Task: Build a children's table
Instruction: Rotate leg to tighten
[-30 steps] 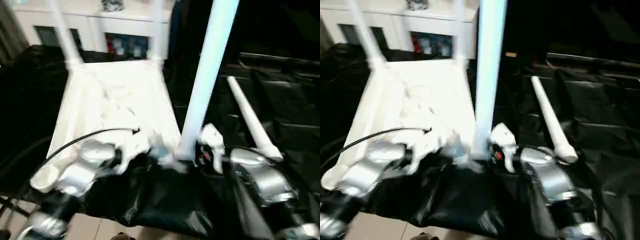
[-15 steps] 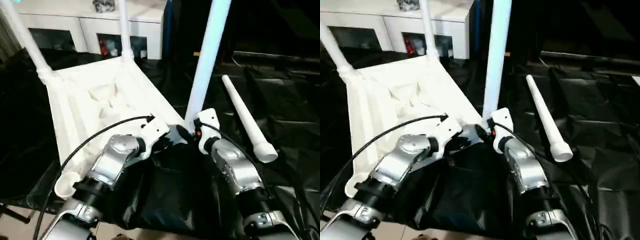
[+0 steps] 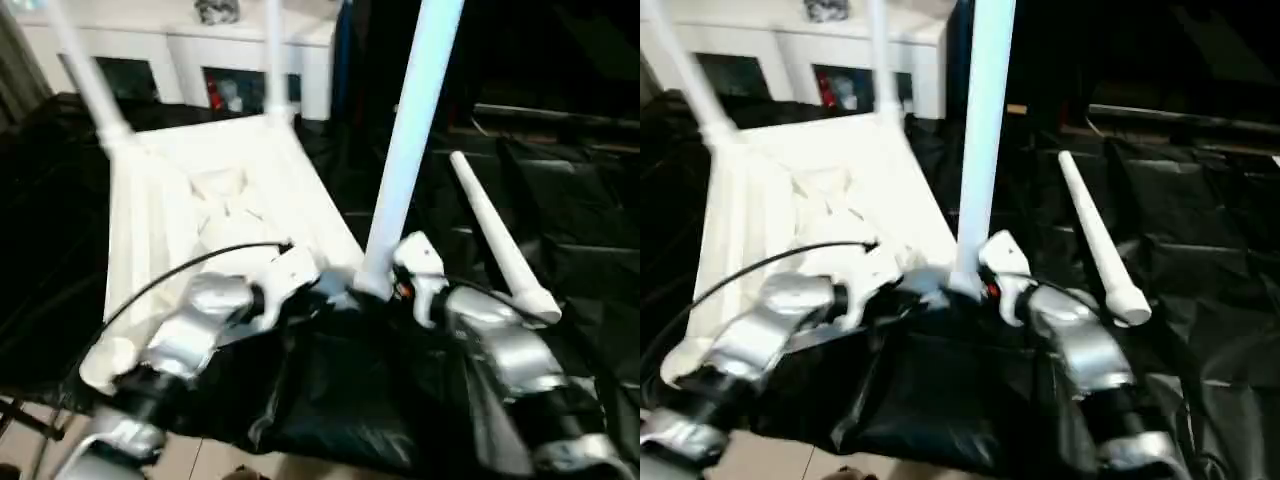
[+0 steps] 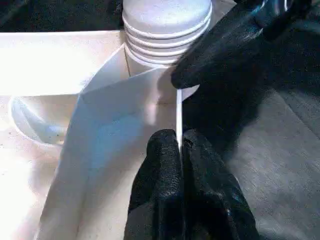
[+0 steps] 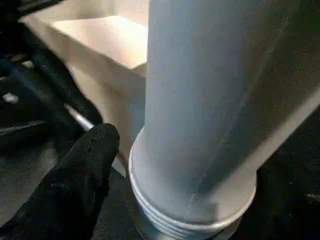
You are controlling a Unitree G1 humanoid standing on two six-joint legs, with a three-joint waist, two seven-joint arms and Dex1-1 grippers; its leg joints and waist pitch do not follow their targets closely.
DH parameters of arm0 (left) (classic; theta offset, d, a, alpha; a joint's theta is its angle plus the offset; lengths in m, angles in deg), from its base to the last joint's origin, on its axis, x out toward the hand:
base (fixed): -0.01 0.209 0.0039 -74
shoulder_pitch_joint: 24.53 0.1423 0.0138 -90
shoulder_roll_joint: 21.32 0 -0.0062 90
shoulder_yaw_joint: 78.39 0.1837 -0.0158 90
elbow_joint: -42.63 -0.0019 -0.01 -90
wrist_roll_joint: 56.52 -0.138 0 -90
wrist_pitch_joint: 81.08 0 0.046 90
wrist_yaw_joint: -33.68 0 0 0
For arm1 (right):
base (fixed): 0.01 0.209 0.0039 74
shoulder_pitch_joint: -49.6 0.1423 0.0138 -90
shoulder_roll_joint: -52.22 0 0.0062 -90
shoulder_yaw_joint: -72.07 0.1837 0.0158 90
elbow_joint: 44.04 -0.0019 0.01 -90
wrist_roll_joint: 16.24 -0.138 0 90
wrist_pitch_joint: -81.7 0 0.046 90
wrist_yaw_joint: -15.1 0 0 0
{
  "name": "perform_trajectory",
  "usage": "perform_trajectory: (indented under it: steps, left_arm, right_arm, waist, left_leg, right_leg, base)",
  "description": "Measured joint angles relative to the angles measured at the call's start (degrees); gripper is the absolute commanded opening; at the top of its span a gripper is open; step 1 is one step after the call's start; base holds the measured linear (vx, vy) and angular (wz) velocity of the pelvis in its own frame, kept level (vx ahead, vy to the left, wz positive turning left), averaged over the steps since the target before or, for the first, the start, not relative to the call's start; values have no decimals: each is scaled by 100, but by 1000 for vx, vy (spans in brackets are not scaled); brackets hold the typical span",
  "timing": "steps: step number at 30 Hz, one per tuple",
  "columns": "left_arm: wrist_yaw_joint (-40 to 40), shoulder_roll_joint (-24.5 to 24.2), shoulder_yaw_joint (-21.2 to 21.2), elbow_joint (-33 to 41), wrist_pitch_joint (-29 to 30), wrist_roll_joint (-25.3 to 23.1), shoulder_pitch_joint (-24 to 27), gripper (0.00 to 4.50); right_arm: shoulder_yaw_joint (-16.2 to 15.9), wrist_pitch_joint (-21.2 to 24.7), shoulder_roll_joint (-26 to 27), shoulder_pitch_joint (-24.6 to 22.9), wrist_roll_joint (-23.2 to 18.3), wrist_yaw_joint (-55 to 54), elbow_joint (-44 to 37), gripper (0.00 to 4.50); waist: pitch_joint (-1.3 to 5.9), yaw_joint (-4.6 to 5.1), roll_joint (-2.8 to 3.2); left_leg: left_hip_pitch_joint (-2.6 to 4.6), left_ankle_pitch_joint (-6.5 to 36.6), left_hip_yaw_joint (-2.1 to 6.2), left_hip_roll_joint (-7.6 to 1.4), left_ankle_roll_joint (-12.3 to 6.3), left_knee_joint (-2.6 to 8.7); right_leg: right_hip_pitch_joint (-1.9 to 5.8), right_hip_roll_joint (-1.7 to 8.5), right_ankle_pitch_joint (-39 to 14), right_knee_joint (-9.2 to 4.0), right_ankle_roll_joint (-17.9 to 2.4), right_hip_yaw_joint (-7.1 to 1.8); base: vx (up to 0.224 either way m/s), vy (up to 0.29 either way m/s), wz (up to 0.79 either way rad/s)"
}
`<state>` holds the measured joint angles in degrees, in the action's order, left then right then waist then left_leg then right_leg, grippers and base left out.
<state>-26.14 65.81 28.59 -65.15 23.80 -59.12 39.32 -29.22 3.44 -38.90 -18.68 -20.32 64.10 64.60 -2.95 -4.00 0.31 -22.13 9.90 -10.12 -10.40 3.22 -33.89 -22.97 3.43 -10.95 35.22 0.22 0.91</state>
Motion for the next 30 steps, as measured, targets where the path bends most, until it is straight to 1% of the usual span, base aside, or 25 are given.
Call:
perform_trajectory:
  steps: [4,6,9,10,14,17,21,23,26,28,29,30]
  left_arm:
    - [-396,-241,29,226,-6,184,149,0]
    - [-550,-294,54,281,-5,249,172,0]
    - [-781,-402,87,305,-9,304,197,0]
    - [-819,-418,87,305,-12,305,200,0]
    - [-958,-509,87,305,-14,381,201,0]
    - [-989,-532,87,322,-13,397,210,0]
    - [-984,-536,87,332,-13,397,214,0]
    - [-896,-506,87,331,-13,387,215,0]
    - [-428,-330,56,264,-8,246,194,0]
    - [-104,-165,25,177,29,142,149,0]
    - [251,51,-44,25,101,13,69,0]
    - [558,197,-74,-114,193,-94,-66,0]
  right_arm:
    - [-113,-66,-267,-156,-148,658,-264,381]
    - [-151,-48,-340,-161,-251,864,-311,351]
    - [-172,36,-437,-240,-315,1113,-439,348]
    - [-178,49,-441,-249,-321,1149,-450,322]
    - [-208,62,-458,-253,-362,1200,-472,307]
    - [-217,62,-461,-252,-363,1247,-479,279]
    - [-215,64,-447,-252,-364,1254,-479,271]
    - [-203,73,-404,-252,-359,1164,-478,270]
    - [-46,107,-156,-218,-236,597,-316,270]
    - [53,127,32,-155,-161,84,-139,269]
    - [222,126,347,-79,-68,-443,83,269]
    - [334,137,612,78,27,-997,307,269]
  waist:
    - [-1,-23,-1]
    - [-1,-45,-1]
    - [-3,-83,-5]
    - [-3,-90,-6]
    - [-7,-98,-12]
    - [-8,-103,-14]
    - [-9,-103,-16]
    - [-9,-102,-17]
    - [-10,-83,-29]
    - [-9,-34,-30]
    - [-5,2,-38]
    - [-8,62,-43]
  left_leg:
    - [-3,0,0,-1,0,1]
    - [-3,0,0,-1,-1,0]
    - [-3,0,0,-1,-1,0]
    - [-3,0,0,-1,-1,0]
    - [-2,0,0,-1,-1,0]
    - [-3,0,0,-1,-1,0]
    - [-2,0,0,-1,-1,0]
    - [-2,0,0,-1,-1,-1]
    - [3,0,-1,-1,0,-5]
    - [11,0,-1,-1,1,-3]
    - [20,-1,-1,-1,2,-3]
    - [18,-2,0,-1,3,-10]
  right_leg:
    - [-3,-1,-1,-2,1,1]
    - [-3,-1,-1,-2,1,1]
    - [-3,-1,-1,-1,1,1]
    - [-3,-1,-1,-1,1,1]
    - [-3,-1,0,0,0,1]
    - [-3,-1,0,-1,0,1]
    - [-3,-1,0,-1,0,1]
    - [-3,-1,0,0,0,1]
    - [-3,-1,2,9,-3,0]
    - [-1,-1,3,10,-3,0]
    - [4,-1,3,17,-3,-1]
    - [-4,-1,3,28,-3,-1]
  base:
    - [0,0,0]
    - [0,0,0]
    - [0,0,0]
    - [0,0,0]
    - [0,0,0]
    - [0,0,0]
    - [0,0,0]
    - [0,0,0]
    - [0,0,0]
    - [0,0,0]
    - [0,0,0]
    - [0,0,0]
